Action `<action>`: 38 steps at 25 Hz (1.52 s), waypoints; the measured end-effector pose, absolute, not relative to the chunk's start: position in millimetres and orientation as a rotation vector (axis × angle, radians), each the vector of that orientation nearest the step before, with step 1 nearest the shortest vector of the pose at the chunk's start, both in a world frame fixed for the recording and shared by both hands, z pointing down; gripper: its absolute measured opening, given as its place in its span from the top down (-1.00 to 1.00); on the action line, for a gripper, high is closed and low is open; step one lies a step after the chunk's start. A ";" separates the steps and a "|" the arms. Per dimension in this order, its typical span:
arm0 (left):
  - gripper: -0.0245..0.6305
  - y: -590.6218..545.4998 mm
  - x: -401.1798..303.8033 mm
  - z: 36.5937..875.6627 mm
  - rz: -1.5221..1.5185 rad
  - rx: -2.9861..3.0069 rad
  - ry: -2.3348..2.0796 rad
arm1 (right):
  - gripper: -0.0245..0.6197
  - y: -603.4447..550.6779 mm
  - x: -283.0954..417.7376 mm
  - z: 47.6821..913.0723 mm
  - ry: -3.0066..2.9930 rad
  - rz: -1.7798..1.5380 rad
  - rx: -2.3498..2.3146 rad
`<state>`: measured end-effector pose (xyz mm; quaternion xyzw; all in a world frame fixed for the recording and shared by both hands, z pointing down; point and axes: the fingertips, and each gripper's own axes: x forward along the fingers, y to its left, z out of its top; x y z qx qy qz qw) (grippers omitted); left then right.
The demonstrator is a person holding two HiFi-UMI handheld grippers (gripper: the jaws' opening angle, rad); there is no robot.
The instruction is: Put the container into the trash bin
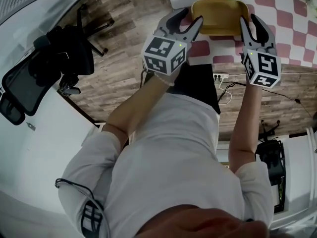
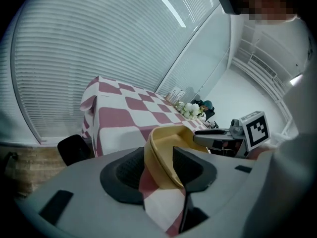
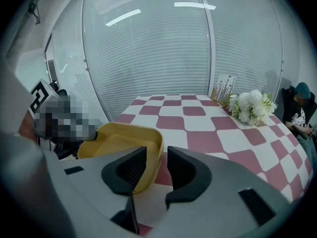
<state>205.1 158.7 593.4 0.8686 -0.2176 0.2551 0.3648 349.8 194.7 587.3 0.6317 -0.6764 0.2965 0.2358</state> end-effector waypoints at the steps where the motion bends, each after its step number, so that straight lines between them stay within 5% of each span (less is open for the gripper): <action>1: 0.37 159.4 204.7 596.9 0.654 2.224 -0.566 | 0.49 194.8 349.5 591.1 -1.854 0.815 1.729; 19: 0.68 154.7 211.7 583.4 0.596 2.256 -0.610 | 0.76 201.3 352.5 582.6 -1.796 0.815 1.841; 38: 0.75 102.1 231.0 424.6 0.373 2.562 -0.620 | 0.75 183.5 357.2 411.6 -1.828 0.525 2.143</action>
